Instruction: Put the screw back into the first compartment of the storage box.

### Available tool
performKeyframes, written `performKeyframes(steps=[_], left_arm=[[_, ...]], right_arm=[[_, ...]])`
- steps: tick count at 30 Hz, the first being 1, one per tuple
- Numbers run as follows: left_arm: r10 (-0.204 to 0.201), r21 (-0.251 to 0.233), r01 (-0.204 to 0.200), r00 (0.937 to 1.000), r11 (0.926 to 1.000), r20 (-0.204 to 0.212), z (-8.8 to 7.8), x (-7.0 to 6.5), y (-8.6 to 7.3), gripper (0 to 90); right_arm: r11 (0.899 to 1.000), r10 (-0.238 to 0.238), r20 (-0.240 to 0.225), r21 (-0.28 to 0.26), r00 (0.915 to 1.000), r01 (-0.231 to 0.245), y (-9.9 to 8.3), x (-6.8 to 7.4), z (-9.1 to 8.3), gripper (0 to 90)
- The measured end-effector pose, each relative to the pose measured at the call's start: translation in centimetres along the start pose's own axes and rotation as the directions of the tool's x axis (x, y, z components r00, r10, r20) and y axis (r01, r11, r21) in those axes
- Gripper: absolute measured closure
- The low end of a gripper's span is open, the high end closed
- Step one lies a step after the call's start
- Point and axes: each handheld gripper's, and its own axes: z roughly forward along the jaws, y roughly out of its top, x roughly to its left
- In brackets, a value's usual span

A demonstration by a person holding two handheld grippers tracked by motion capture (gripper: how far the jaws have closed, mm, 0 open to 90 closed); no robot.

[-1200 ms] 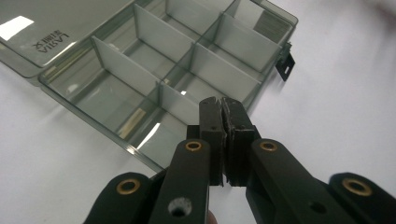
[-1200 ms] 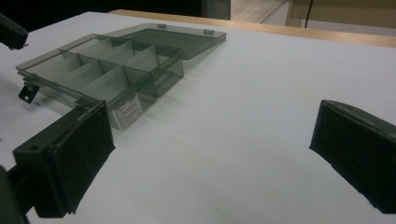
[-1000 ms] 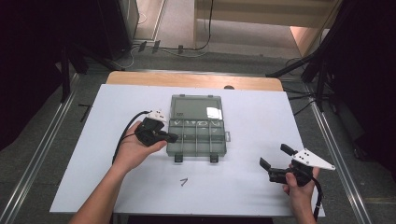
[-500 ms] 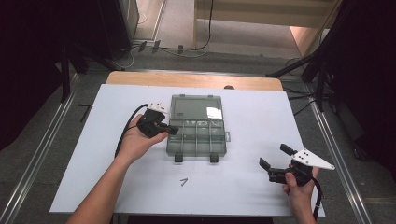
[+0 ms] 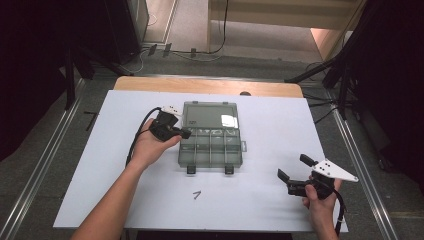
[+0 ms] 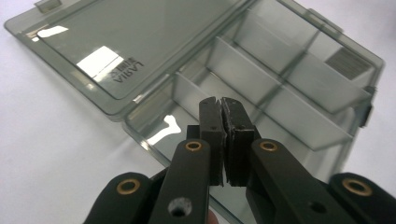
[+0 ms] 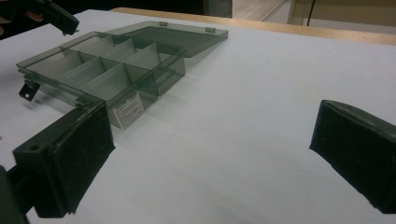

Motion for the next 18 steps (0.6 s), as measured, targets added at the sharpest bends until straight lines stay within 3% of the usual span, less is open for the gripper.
performKeyframes(steps=[7, 18], left_arm=[[-0.018, 0.000, 0.018, 0.9992, 0.9998, -0.034, 1.2, 0.7, -0.1, 88.0], [-0.022, 0.043, 0.023, 0.9990, 0.9988, -0.039, 2.4, 1.0, -0.3, 87.9]], right_arm=[[1.000, -0.005, 0.000, 0.001, 1.0000, 0.005, 0.0, 0.0, 0.0, 0.0], [1.000, 0.001, 0.000, 0.005, 1.0000, -0.001, 0.0, 0.0, 0.0, 0.0]])
